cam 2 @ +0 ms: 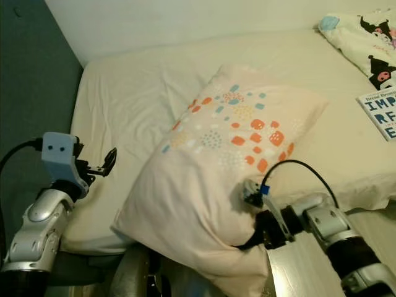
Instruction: Clean up the room
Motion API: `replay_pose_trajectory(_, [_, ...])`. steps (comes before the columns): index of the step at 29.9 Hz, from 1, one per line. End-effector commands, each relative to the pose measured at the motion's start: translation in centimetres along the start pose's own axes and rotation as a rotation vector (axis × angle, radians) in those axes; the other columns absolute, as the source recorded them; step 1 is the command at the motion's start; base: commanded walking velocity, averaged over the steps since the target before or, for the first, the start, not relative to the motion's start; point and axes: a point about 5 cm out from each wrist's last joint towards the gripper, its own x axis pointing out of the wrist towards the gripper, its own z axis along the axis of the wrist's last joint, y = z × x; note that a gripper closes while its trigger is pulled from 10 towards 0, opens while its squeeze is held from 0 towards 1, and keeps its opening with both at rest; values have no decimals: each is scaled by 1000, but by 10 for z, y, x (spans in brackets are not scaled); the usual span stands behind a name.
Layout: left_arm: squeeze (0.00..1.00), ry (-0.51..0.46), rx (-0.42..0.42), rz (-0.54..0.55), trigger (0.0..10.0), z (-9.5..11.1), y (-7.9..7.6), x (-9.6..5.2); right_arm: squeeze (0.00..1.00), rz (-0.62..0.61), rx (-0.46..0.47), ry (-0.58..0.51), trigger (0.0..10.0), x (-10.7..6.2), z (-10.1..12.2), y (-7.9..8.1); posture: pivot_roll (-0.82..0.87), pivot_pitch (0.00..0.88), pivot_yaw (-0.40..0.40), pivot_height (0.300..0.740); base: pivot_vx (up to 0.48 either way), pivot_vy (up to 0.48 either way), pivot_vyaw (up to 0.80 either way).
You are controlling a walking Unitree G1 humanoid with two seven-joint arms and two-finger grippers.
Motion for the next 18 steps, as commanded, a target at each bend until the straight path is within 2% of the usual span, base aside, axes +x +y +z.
replay_pose_trajectory(1, [0, 34, -21, -15, 10000, -11, -7, -6, 0, -250, 3, 27, 0, -3, -8, -19, 30, 220, 28, 601, 0, 0, 0])
replay_pose_trajectory(3, [0, 36, -29, -24, 10000, -12, -12, -7, 0, -439, 29, -49, 0, -11, 0, -35, 36, 221, 28, 601, 0, 0, 0])
replay_pose_trajectory(5, [0, 35, -31, -26, 10000, -12, -13, -8, 0, -468, 32, -70, 0, -13, 2, -38, 36, 221, 28, 601, 0, 0, 0])
replay_pose_trajectory(6, [0, 35, -37, -33, 10000, -13, -17, -9, 0, -530, 34, -104, 0, -20, 6, -44, 42, 221, 27, 601, 0, 0, 0])
replay_pose_trajectory(8, [0, 35, -40, -37, 10000, -13, -18, -9, 0, -554, 31, -108, 0, -22, 6, -45, 42, 221, 27, 601, 0, 0, 0])
replay_pose_trajectory(10, [0, 36, -45, -44, 10000, -13, -22, -11, 0, -664, 25, -95, 0, -30, 5, -53, 43, 221, 26, 601, 0, 0, 0])
replay_pose_trajectory(11, [0, 36, -45, -44, 10000, -13, -22, -11, 0, -664, 25, -95, 0, -30, 5, -53, 43, 221, 26, 601, 0, 0, 0])
replay_pose_trajectory(12, [0, 35, -54, -51, 10000, -14, -25, -12, 0, -747, 44, -61, 0, -37, -2, -58, 44, 221, 25, 601, 0, 0, 0])
replay_pose_trajectory(16, [0, 36, -64, -61, 10000, -15, -30, -12, 0, -770, 64, 9, 0, -40, -14, -59, 44, 221, 25, 601, 0, 0, 0])
replay_pose_trajectory(18, [0, 40, -70, -77, 10000, -16, -35, -12, 0, -708, 73, 92, 0, -37, -29, -55, 46, 220, 23, 601, 0, 0, 0])
